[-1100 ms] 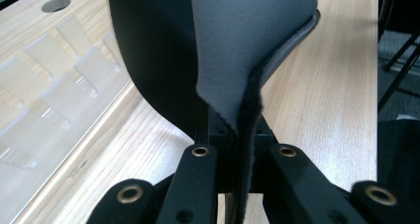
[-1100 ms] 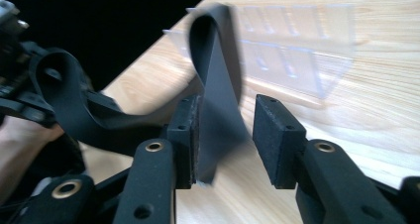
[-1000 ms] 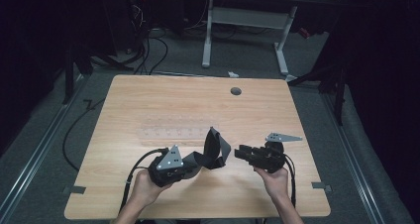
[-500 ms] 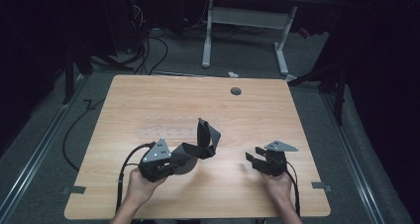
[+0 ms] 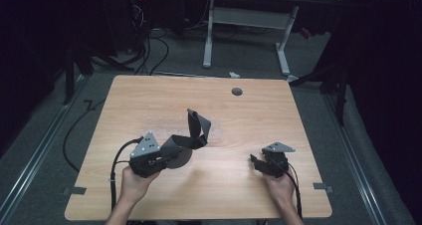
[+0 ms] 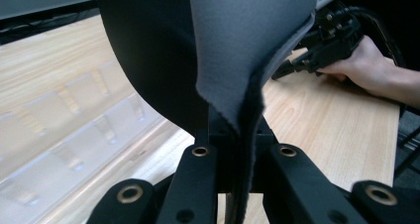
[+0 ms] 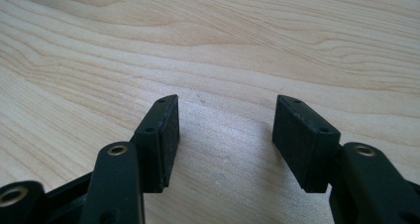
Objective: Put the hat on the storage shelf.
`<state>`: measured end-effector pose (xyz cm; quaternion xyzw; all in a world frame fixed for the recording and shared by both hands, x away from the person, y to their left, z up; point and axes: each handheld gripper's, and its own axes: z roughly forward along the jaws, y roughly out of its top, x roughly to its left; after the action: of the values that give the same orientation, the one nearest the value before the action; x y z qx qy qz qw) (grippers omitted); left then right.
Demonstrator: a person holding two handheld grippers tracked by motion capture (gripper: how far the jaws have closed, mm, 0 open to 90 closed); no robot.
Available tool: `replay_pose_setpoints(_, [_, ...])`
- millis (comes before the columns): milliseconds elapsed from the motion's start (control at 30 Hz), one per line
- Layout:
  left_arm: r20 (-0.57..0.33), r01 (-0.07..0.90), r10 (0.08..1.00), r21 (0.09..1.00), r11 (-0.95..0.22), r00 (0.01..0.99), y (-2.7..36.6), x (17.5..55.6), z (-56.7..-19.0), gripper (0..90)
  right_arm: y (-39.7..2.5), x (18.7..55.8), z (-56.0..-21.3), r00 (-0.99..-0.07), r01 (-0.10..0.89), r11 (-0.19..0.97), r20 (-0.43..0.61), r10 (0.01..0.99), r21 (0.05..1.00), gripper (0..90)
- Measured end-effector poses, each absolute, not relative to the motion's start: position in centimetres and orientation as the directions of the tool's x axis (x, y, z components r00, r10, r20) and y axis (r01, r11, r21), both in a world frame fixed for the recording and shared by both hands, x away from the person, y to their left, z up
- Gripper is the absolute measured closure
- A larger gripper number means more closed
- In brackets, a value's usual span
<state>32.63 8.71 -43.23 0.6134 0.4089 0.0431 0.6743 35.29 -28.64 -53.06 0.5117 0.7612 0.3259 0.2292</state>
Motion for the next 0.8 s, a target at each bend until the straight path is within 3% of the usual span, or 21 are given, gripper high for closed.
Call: replay_pose_setpoints(800, [-0.532,0.361,0.604,0.847,0.39,0.593,12.9,34.4,-40.8,86.3,-28.6,35.3,-53.1,-0.363,0.631,0.261,-0.02,0.932,0.73,42.4])
